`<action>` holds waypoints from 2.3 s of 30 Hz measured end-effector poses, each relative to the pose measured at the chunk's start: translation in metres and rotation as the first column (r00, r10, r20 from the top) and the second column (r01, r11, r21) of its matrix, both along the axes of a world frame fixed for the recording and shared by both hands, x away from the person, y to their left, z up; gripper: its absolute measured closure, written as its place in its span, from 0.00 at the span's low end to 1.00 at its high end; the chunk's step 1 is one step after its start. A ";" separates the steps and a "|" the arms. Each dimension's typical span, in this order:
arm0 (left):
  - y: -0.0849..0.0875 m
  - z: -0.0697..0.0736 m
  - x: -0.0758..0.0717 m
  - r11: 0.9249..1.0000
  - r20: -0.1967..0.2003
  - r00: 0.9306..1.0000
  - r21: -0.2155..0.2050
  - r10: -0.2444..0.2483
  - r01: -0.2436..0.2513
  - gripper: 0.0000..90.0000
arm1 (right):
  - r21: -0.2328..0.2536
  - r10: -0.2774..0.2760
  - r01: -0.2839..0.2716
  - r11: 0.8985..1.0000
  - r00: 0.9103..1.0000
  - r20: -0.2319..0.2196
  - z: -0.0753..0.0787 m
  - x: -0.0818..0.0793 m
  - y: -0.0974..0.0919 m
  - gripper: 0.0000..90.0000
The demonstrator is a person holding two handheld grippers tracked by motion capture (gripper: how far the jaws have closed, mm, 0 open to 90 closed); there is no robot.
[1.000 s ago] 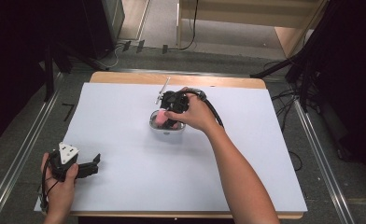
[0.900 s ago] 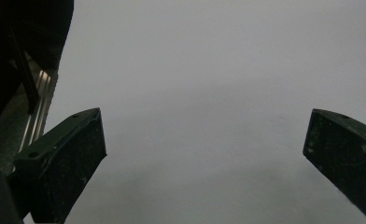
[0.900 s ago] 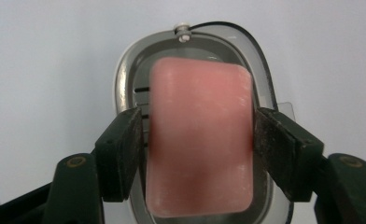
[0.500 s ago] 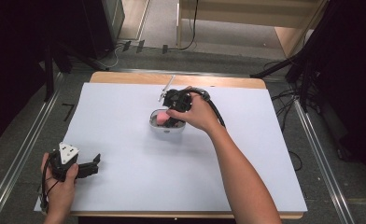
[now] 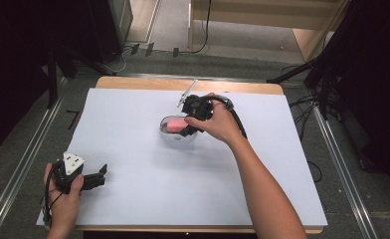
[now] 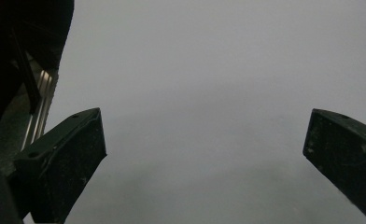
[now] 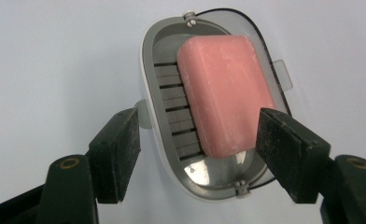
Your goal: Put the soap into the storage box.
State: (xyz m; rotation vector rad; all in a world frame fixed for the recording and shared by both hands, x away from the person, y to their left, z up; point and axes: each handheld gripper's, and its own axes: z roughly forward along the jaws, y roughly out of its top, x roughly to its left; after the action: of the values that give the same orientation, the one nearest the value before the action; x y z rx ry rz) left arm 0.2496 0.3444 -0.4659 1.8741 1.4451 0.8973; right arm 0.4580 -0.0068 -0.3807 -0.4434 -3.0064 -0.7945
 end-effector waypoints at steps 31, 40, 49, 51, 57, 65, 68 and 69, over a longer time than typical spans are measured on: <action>0.000 0.000 0.000 1.000 0.000 1.000 0.000 0.002 -0.002 0.00 | -0.002 -0.150 0.150 0.989 0.989 0.007 -0.002 -0.029 -0.050 0.16; 0.000 0.000 0.000 1.000 0.001 1.000 0.000 0.003 -0.003 0.00 | -0.008 -0.202 0.202 0.979 0.979 0.021 -0.010 -0.038 -0.069 0.08; 0.000 0.000 0.000 1.000 0.001 1.000 0.003 0.003 -0.003 0.00 | -0.011 -0.257 0.258 0.966 0.965 0.045 -0.021 -0.047 -0.086 0.01; 0.000 0.000 0.000 1.000 0.001 1.000 0.003 0.002 -0.002 0.00 | -0.009 -0.265 0.266 0.964 0.963 0.045 -0.023 -0.049 -0.089 0.01; -0.001 0.000 0.000 1.000 0.002 1.000 0.005 0.003 -0.003 0.00 | -0.003 -0.296 0.296 0.955 0.954 0.050 -0.030 -0.056 -0.100 0.00; -0.001 0.000 0.000 1.000 0.001 1.000 0.008 0.003 -0.003 0.00 | 0.016 -0.337 0.337 0.941 0.939 0.073 -0.038 -0.066 -0.116 0.00; -0.001 0.000 0.000 1.000 0.002 1.000 0.009 0.003 -0.003 0.00 | 0.023 -0.355 0.354 0.935 0.932 0.072 -0.042 -0.071 -0.123 0.00; -0.001 -0.001 0.000 1.000 0.002 1.000 0.009 0.003 -0.003 0.00 | 0.025 -0.357 0.356 0.934 0.931 0.077 -0.043 -0.072 -0.125 0.00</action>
State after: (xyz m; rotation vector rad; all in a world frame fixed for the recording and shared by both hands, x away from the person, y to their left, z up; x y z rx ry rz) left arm 0.2498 0.3434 -0.4664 1.8774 1.4453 0.9081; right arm 0.3858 -0.1315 -0.4234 -1.0029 -3.0326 -0.8607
